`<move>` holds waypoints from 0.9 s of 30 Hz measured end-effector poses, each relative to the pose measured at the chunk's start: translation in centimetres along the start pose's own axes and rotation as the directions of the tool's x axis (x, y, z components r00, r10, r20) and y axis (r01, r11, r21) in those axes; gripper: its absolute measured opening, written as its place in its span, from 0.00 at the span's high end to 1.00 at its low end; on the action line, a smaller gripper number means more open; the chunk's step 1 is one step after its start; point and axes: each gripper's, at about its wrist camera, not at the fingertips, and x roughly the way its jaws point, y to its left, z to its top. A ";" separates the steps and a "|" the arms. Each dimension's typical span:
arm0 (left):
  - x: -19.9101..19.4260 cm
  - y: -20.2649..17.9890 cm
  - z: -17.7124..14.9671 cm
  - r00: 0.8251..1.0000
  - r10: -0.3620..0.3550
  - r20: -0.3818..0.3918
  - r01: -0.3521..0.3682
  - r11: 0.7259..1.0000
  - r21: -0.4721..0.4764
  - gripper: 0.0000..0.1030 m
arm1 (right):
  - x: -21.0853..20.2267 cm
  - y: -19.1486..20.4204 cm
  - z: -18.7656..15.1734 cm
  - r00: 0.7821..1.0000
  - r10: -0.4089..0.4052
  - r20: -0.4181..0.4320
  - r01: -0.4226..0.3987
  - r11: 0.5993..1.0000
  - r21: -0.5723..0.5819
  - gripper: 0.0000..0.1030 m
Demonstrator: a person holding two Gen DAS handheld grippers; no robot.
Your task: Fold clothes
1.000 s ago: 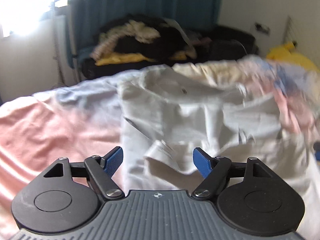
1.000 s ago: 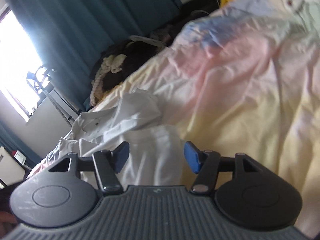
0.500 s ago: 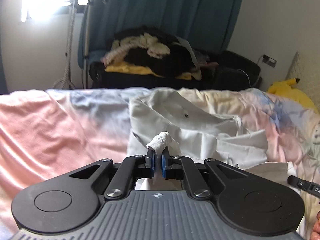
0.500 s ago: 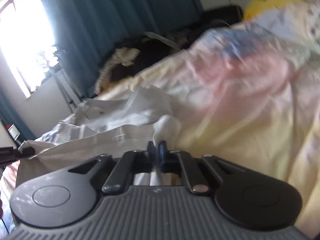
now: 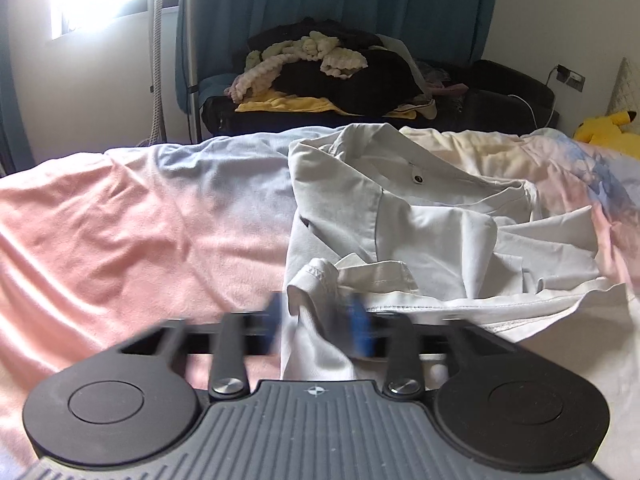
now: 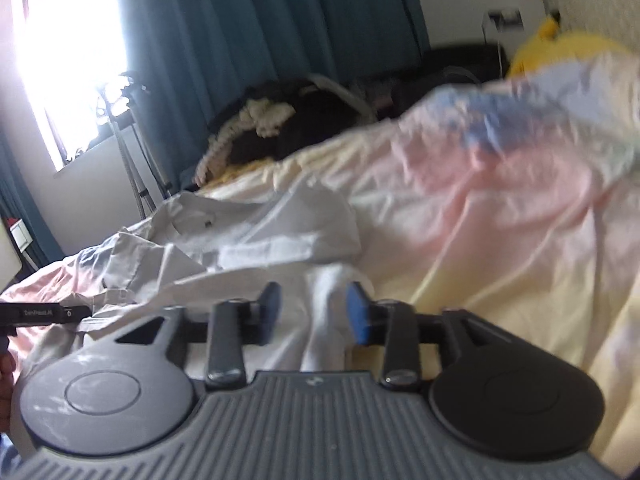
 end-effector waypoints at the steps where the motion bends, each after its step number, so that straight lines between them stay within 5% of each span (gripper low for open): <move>1: -1.0 0.1 -0.2 1.000 -0.001 0.019 0.001 1.000 -0.012 0.26 | -0.6 0.2 0.1 1.000 0.003 0.012 -0.003 1.000 -0.007 0.58; 13: -14.1 -1.5 -4.8 0.983 -0.137 0.119 0.137 0.991 0.006 0.13 | -9.0 3.4 -1.5 0.995 0.052 0.082 -0.048 0.997 -0.055 0.58; 22: -17.6 -1.0 -8.4 0.980 -0.192 0.048 0.195 0.978 -0.070 0.11 | -13.6 5.7 -4.9 0.991 0.100 0.085 -0.100 0.995 0.001 0.49; 27: -17.2 0.6 -9.3 0.957 -0.289 -0.013 0.279 0.935 -0.218 0.10 | -13.3 5.5 -6.0 0.974 0.228 0.012 -0.227 0.960 0.164 0.37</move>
